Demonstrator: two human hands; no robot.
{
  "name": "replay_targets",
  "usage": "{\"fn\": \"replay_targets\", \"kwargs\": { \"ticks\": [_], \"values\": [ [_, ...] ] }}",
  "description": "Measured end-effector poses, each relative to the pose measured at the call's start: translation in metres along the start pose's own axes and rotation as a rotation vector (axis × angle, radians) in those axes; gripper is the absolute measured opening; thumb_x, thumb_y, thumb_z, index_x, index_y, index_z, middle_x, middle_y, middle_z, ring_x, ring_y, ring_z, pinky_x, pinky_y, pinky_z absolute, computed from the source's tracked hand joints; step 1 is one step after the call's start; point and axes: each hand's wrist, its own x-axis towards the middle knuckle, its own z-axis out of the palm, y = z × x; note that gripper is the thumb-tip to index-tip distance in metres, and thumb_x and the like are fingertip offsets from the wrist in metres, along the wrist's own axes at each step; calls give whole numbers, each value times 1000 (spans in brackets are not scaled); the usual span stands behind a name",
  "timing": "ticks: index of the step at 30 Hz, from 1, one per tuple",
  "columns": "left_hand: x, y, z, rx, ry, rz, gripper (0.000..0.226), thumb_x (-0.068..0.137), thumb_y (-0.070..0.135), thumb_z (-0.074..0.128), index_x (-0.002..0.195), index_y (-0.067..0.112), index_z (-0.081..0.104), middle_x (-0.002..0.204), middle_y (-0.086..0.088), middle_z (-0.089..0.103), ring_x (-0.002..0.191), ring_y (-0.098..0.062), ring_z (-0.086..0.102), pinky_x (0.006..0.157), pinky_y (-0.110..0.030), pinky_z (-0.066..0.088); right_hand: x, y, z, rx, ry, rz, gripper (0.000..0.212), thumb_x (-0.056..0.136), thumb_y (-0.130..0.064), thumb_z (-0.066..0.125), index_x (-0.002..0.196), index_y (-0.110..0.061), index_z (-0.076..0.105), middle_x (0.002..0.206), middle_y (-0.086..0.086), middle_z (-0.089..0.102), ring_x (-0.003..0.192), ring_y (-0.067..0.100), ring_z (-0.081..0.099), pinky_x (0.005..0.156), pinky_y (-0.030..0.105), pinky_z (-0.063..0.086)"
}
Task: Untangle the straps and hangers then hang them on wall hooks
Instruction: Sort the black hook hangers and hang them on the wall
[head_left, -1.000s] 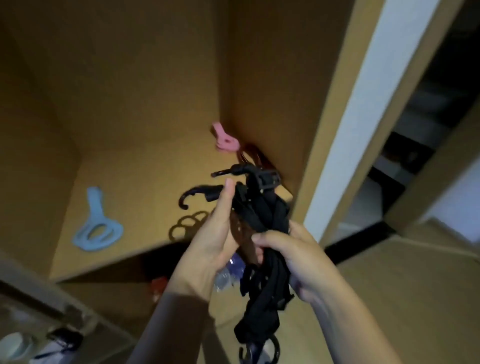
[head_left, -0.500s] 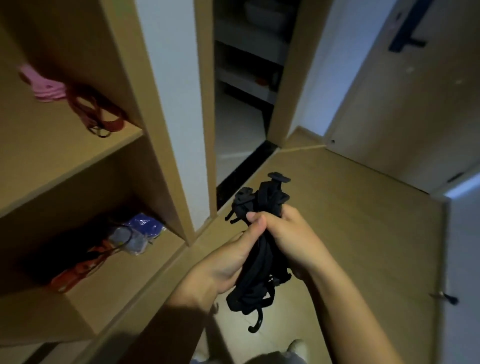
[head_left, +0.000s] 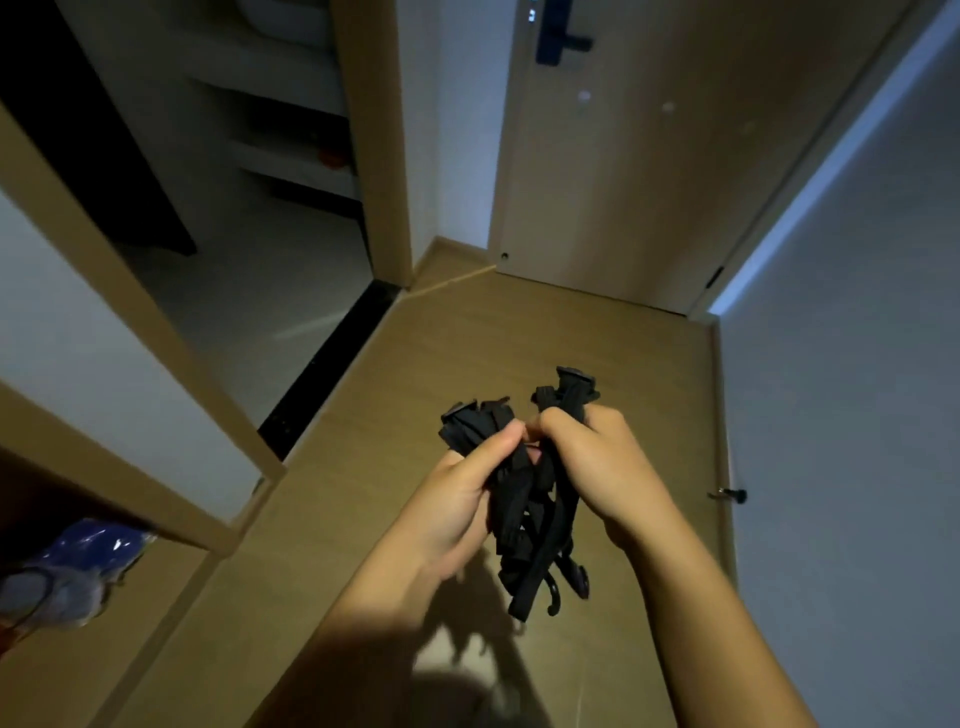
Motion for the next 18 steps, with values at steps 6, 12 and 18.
{"fn": "replay_targets", "kwargs": {
  "ticks": [6, 12, 18],
  "values": [
    [63, -7, 44, 213, 32, 86, 24, 87, 3, 52, 66, 13, 59, 58, 2, 59, 57, -10, 60, 57, -19, 51, 44, 23, -56, 149, 120, 61, 21, 90, -21, 53, 72, -12, 53, 68, 11, 48, 61, 20, 47, 61, 32, 36],
    [154, 18, 45, 89, 244, 147, 19, 94, 8, 46, 86, 16, 61, 64, 5, 67, 63, -8, 66, 63, -21, 55, 109, 14, -95, 544, 101, 119, 17, 94, -20, 48, 78, -14, 53, 69, 2, 54, 52, 9, 45, 42, 16, 35],
    [266, 67, 48, 122, 274, 140, 19, 93, 19, 50, 86, 21, 68, 57, 7, 52, 53, -8, 52, 67, -27, 41, 203, -32, -130, 868, 355, -15, 12, 95, -20, 46, 87, -12, 51, 68, 2, 51, 43, 5, 34, 36, 14, 29]
  ]
}}
